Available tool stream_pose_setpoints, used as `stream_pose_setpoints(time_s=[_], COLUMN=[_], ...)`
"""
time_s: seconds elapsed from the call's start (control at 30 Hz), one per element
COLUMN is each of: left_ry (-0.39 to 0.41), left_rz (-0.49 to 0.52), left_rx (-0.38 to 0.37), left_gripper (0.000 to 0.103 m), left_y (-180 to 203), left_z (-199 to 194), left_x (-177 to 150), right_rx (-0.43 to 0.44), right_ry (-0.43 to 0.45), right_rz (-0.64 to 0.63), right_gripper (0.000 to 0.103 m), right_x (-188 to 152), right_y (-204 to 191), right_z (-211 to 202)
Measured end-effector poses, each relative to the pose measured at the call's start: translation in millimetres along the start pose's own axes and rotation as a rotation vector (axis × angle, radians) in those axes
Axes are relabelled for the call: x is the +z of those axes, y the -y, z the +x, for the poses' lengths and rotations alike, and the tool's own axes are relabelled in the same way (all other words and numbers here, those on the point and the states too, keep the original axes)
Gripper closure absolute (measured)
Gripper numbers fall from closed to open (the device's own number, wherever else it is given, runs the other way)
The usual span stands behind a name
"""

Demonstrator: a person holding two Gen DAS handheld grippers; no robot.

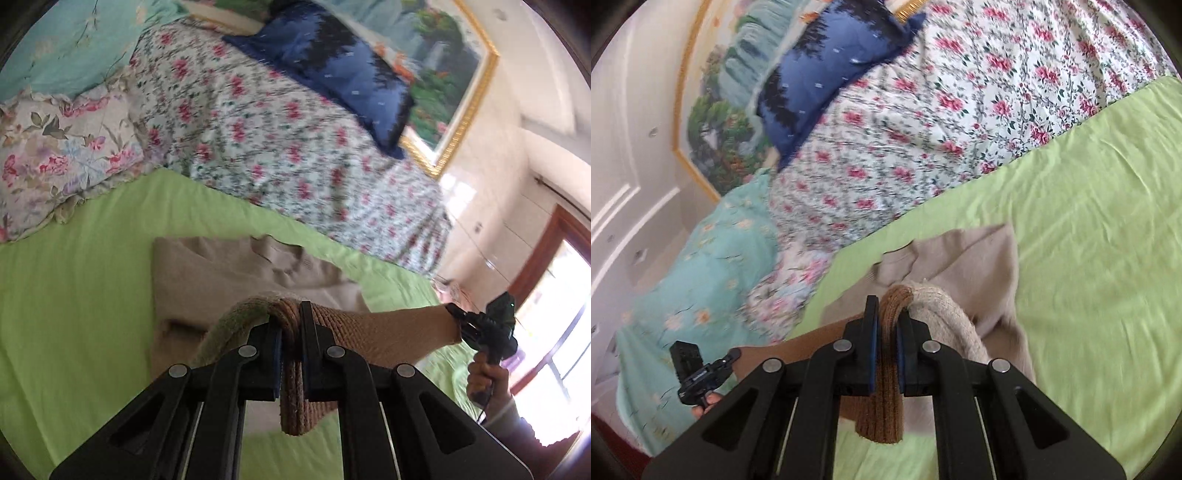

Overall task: Fold small clothes
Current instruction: 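Lift the hem with both grippers and fold it toward the collar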

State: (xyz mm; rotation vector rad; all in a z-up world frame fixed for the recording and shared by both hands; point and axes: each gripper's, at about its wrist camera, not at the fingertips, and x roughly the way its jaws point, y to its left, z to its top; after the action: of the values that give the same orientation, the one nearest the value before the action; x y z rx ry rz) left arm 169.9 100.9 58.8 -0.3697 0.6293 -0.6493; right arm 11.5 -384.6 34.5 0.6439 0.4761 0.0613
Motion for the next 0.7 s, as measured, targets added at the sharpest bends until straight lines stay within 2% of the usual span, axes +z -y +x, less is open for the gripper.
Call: stream_pose_setpoints(time_s=[0.17,0.33,0.5,0.6,0.7], left_ry=[-0.021,-0.069,-0.123,-0.176,-0.24], left_rz=[-0.028,-0.07,-0.082,-0.099,-0.126], left_rx=[0.05,0.093,0.144,0.184,0.208], left_gripper=[0.097,0.096,0.096,0.096,0.094], left_y=[-30,-60,-85,-103,-116], left_z=[52,106,153,182,201], left_x=[26,40,40,32,21], right_rx=[-0.074,-0.144,-0.202,-0.259,-0.279], right_ry=[-0.035,-0.059,-0.106,-0.153,-0.191], right_rz=[-0.024,0.016,0.054,0.071,0.112], right_gripper=[0.094,0.094,0.094,0.093,0.092], right_x=[26,40,40,32,25], right_y=[14,45,76,91,103], right_z=[57,102,138,159,170])
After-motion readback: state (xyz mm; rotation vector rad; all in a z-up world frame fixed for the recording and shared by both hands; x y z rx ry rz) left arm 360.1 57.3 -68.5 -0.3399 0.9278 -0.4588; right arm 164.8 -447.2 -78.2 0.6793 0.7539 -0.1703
